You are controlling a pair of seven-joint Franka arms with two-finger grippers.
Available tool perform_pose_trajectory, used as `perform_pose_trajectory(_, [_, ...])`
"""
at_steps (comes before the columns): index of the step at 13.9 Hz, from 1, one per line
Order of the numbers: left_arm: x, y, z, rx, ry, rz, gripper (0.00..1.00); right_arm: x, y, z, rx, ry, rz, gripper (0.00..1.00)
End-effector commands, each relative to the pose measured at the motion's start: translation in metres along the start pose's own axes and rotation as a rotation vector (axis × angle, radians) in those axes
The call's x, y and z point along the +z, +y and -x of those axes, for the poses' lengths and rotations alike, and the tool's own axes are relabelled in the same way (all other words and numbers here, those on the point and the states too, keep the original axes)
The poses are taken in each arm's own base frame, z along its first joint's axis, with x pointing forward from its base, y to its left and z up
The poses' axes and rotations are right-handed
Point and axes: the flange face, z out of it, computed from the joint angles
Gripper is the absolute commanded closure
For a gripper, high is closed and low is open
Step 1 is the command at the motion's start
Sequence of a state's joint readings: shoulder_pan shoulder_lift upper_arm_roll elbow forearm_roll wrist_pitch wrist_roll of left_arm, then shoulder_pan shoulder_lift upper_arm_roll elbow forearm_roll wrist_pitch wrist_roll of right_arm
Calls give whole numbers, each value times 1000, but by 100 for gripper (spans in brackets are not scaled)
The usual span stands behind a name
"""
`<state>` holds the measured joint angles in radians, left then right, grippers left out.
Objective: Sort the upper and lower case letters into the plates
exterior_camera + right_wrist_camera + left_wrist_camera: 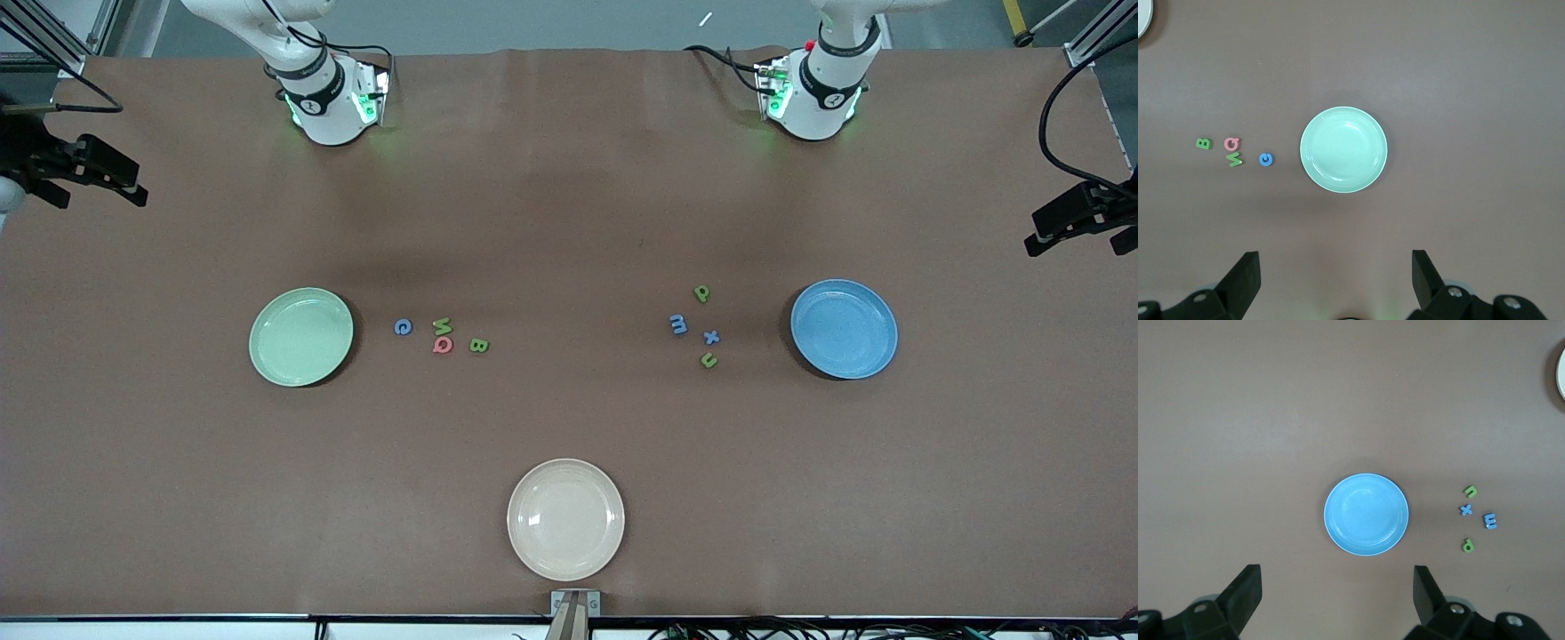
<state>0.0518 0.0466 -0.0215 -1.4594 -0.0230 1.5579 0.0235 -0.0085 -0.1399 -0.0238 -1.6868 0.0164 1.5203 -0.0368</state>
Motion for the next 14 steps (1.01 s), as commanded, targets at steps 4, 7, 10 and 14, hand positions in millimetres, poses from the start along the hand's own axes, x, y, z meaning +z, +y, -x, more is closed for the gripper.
perform_pose_trajectory(4, [52, 78, 8, -21, -137, 49, 0, -12, 4, 9, 3, 10, -10, 0])
perform_pose_trajectory(7, [112, 148, 5, -119, -216, 30, 0, -14, 7, 7, 14, -2, -10, 0])
perform_pose_trajectory(10, [180, 217, 16, -263, -174, 23, 0, 1, 8, -9, 13, -23, -10, 0])
perform_pose_trajectory(14, [273, 282, 37, -290, -187, -46, 0, 38, 18, -37, 21, -70, 4, 0])
